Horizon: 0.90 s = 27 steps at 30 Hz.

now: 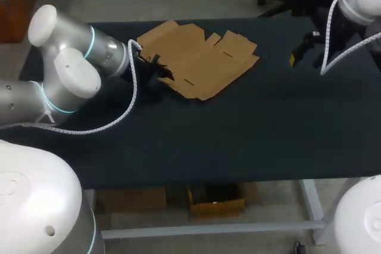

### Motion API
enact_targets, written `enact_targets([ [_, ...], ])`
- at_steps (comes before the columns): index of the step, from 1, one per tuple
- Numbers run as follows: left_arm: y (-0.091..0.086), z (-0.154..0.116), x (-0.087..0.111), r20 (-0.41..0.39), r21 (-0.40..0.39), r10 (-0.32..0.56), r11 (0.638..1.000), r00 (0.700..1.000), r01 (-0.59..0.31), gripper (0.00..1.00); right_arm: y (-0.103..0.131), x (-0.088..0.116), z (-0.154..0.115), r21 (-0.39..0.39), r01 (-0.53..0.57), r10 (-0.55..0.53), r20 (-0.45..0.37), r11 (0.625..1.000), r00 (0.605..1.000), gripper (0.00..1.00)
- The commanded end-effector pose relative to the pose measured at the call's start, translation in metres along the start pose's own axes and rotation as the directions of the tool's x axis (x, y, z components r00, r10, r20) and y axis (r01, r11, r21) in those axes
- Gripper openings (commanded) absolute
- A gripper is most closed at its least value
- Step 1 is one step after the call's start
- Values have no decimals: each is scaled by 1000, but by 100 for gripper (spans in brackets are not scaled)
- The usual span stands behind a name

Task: Assemble the packaging by folding the flat box into shape, placing the metal phone stand inside, and closing the box properly

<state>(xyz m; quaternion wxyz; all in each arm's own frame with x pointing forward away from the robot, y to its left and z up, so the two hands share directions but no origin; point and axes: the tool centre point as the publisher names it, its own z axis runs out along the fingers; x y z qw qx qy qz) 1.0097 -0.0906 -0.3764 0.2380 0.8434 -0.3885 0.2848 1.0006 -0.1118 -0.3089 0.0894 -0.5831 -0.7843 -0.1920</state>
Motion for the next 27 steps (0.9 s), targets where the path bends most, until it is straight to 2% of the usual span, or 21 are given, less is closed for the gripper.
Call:
enact_targets([
  [1,-5,9,-1,-19,-10,2,1000,1000,-3,44,1,-2,-1,5,3,-3,-10,1000,1000,100],
  [8,-11,15,0,-34,-16,-3,1000,999,2,43,0,0,-1,4,8,-7,-17,1000,1000,100],
  [14,-16,20,3,-45,-17,-10,1000,999,9,33,-1,0,-1,6,7,-7,-20,1000,1000,100],
  [20,-20,23,5,-43,-18,-16,1000,999,15,0,-2,0,-2,6,3,-3,-18,1000,1000,100],
  [27,-17,17,3,-11,-44,3,999,1000,-3,0,-3,-1,-2,7,-3,3,-17,1000,1000,100],
])
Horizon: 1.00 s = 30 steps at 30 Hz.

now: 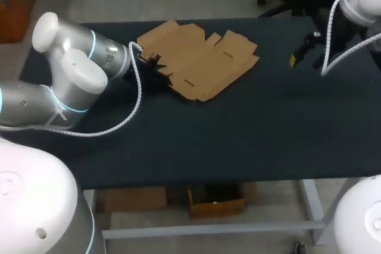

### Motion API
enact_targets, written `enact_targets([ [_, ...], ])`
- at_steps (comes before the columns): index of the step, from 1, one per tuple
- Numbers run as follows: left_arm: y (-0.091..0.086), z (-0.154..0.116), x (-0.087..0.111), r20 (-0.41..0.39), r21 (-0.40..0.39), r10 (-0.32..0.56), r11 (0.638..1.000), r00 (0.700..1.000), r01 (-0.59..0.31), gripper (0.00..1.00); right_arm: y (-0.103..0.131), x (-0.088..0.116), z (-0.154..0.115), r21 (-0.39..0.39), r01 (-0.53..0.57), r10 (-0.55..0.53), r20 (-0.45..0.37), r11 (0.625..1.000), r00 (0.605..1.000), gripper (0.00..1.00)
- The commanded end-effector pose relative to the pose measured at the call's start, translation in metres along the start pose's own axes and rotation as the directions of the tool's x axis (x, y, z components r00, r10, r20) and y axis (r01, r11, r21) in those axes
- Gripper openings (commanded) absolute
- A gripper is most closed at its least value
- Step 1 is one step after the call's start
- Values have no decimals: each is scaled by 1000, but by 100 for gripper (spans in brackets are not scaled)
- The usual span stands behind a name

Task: Assemble the packaging by folding the flat box into shape, placing the metal phone stand inside, and closing the box properly

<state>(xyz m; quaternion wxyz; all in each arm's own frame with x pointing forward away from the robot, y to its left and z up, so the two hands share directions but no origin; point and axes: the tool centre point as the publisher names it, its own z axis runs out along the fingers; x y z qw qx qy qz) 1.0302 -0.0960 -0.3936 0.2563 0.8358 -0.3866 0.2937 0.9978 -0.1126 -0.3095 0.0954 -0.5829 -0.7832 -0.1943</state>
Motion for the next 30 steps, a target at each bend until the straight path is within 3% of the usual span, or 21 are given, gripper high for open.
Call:
enact_targets([
  [1,0,-7,0,27,-30,11,999,1000,-10,0,0,-1,-3,4,-1,1,-5,1000,1000,100],
  [12,13,-30,-3,74,-140,83,988,994,-72,0,2,0,-1,10,1,-1,-8,1000,1000,100],
  [25,28,-41,-15,151,-215,227,958,962,-192,0,3,2,-1,13,2,-2,-5,1000,1000,100],
  [30,27,-43,-21,176,-206,240,957,955,-202,0,3,3,-1,15,2,-2,-6,1000,1000,100],
])
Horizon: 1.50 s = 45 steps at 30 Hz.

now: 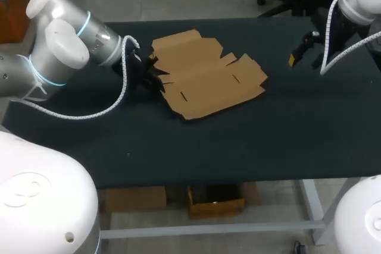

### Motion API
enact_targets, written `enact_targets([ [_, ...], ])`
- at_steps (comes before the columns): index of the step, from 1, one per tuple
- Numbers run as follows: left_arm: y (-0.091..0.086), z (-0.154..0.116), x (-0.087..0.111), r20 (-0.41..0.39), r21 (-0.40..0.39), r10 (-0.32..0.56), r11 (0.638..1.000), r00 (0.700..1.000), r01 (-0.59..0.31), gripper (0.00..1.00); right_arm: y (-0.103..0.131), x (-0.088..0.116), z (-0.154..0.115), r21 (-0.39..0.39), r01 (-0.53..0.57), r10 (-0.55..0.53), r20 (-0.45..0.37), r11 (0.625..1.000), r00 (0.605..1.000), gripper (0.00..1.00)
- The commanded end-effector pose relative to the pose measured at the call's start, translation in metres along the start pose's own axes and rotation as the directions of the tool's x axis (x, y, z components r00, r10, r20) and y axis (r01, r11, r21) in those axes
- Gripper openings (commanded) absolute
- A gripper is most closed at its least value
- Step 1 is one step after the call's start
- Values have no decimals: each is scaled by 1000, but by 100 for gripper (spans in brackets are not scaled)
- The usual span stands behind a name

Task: Assemble the packaging by folding the flat box into shape, placing the metal phone stand inside, and closing the box properly

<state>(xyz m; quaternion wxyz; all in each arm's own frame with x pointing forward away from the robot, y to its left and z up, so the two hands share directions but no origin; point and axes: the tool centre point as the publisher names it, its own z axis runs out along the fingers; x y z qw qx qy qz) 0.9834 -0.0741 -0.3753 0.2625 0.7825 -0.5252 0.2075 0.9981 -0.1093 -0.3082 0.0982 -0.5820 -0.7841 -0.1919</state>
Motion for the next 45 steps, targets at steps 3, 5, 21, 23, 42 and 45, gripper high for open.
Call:
enact_targets([
  [3,-2,-5,-1,22,-4,0,1000,1000,0,0,2,0,-1,8,3,-3,-6,1000,1000,100],
  [5,-2,-6,-2,21,-3,3,1000,1000,-3,13,2,1,-1,8,3,-3,-6,1000,1000,100],
  [21,-11,-20,-5,-19,2,60,998,998,-60,100,1,1,0,10,4,-4,-9,1000,1000,100],
  [23,-14,-21,-6,-33,-4,71,997,997,-72,100,1,1,0,10,4,-4,-9,1000,1000,100],
  [42,-17,1,-3,-104,-102,163,979,981,-174,53,2,0,-1,13,4,-4,-12,1000,1000,100],
  [45,-14,4,-1,-110,-112,158,979,981,-170,42,3,-1,0,15,2,-1,-12,1000,1000,100],
])
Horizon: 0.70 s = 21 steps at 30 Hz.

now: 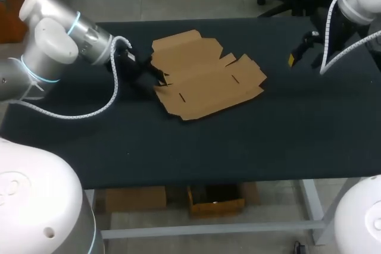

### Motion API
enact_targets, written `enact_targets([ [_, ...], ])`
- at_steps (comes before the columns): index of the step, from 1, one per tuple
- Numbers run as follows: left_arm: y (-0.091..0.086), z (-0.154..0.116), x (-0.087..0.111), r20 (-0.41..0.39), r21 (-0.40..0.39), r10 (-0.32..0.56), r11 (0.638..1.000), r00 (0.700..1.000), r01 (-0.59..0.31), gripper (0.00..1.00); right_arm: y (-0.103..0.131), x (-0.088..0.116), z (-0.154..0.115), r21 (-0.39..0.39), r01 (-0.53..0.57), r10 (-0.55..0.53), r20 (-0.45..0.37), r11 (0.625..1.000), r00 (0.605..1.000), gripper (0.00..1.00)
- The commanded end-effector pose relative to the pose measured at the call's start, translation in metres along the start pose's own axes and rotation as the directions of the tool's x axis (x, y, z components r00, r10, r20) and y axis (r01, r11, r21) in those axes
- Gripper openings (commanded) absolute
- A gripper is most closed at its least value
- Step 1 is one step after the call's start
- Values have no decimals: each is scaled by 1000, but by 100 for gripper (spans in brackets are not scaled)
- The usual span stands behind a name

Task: Assemble the packaging by folding the flat box into shape, placing the metal phone stand inside, and closing the box properly

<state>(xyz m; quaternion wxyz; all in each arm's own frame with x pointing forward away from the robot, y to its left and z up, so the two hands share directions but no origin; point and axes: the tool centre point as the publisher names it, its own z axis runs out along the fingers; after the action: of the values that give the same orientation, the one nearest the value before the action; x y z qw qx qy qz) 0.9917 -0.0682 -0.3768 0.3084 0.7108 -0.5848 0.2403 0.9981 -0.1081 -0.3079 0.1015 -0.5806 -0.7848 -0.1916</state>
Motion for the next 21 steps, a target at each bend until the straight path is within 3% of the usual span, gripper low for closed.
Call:
enact_targets([
  [1,-4,6,-1,-6,-22,-5,1000,1000,5,39,3,-2,0,11,-1,1,-8,1000,1000,100],
  [11,19,7,-7,-4,77,-47,996,999,47,33,4,-4,5,18,-5,5,-13,1000,1000,100],
  [14,20,9,-8,-6,73,-43,996,999,43,24,5,-3,6,22,-3,3,-15,1000,1000,100],
  [16,20,10,-7,-6,66,-42,997,999,42,3,5,-3,7,23,-2,2,-16,1000,1000,100],
  [21,18,8,-6,9,19,-23,1000,1000,23,0,5,-3,7,24,-1,2,-17,1000,1000,100],
])
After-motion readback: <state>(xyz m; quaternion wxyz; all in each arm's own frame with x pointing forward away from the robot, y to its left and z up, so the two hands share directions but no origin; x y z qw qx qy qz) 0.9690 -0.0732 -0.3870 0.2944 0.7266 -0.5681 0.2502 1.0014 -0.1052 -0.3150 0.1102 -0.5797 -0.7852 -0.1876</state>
